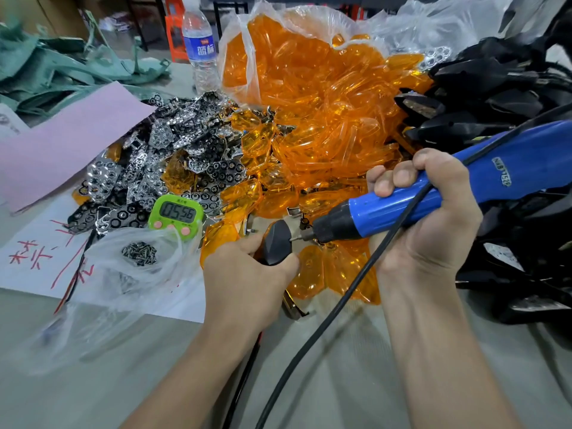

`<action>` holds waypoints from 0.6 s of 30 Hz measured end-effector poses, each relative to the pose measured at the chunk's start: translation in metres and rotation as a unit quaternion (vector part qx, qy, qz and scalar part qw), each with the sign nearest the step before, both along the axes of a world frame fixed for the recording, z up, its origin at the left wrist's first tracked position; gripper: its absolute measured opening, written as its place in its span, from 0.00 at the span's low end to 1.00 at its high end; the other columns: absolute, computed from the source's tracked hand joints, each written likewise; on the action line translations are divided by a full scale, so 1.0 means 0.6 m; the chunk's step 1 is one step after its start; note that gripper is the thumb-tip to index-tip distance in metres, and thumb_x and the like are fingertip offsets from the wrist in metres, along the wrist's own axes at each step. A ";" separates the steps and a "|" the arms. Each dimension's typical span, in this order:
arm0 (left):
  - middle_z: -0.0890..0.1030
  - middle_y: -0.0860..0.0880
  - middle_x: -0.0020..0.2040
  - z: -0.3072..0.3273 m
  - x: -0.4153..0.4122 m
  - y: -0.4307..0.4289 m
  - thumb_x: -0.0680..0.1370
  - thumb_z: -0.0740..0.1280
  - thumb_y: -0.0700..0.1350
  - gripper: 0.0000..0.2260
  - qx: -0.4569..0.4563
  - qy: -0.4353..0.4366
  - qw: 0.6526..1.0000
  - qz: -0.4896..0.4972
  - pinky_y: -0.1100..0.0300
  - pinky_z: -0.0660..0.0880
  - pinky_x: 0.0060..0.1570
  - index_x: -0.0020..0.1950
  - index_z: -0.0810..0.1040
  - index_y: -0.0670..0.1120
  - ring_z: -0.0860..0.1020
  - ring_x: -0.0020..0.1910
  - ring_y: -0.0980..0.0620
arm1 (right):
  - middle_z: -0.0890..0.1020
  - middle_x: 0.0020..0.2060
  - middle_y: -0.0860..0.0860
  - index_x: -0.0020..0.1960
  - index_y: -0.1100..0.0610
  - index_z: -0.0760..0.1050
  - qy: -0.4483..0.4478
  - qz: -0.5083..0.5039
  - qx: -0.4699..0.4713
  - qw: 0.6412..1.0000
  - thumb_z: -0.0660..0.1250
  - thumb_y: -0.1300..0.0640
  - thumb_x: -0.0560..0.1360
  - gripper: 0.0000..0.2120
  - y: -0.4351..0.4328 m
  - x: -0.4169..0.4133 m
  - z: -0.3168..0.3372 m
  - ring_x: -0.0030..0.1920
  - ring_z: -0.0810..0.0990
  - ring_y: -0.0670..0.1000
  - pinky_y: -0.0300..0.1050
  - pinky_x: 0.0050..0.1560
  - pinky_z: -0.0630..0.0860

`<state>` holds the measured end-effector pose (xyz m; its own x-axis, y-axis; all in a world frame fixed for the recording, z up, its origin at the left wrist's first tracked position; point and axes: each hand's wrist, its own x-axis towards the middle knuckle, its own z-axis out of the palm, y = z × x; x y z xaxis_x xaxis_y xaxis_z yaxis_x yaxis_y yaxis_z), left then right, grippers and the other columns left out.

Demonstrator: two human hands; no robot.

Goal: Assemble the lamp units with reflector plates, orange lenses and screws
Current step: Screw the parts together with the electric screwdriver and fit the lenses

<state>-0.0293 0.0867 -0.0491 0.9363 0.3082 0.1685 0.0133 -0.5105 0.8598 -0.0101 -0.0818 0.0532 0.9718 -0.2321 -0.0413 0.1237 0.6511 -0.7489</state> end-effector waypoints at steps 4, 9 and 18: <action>0.76 0.54 0.27 -0.003 0.001 0.001 0.68 0.79 0.49 0.06 0.004 0.000 1.000 -0.002 0.66 0.63 0.24 0.36 0.83 0.51 0.68 0.25 0.58 | 0.70 0.37 0.53 0.42 0.58 0.66 0.001 -0.002 -0.017 1.000 0.51 0.63 0.85 0.13 -0.003 0.005 -0.001 0.27 0.74 0.45 0.35 0.36 0.77; 0.79 0.53 0.31 -0.004 0.003 0.003 0.68 0.79 0.49 0.05 0.015 -0.006 1.000 -0.001 0.64 0.64 0.26 0.37 0.84 0.52 0.69 0.26 0.58 | 0.70 0.37 0.54 0.42 0.59 0.66 -0.012 0.004 -0.011 1.000 0.52 0.62 0.85 0.13 -0.007 0.012 -0.011 0.27 0.75 0.45 0.35 0.35 0.78; 0.79 0.59 0.30 -0.005 0.001 0.001 0.67 0.78 0.52 0.04 0.012 -0.008 1.000 0.008 0.63 0.68 0.26 0.39 0.84 0.56 0.73 0.29 0.59 | 0.76 0.31 0.50 0.42 0.57 0.71 -0.173 0.003 0.046 0.984 0.66 0.59 0.75 0.05 -0.004 0.036 -0.065 0.32 0.77 0.51 0.48 0.51 0.79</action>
<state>-0.0287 0.0874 -0.0520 0.9280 0.3195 0.1918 0.0079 -0.5314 0.8471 0.0116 -0.0839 0.0144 0.9331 -0.2363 0.2711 0.3558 0.7161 -0.6005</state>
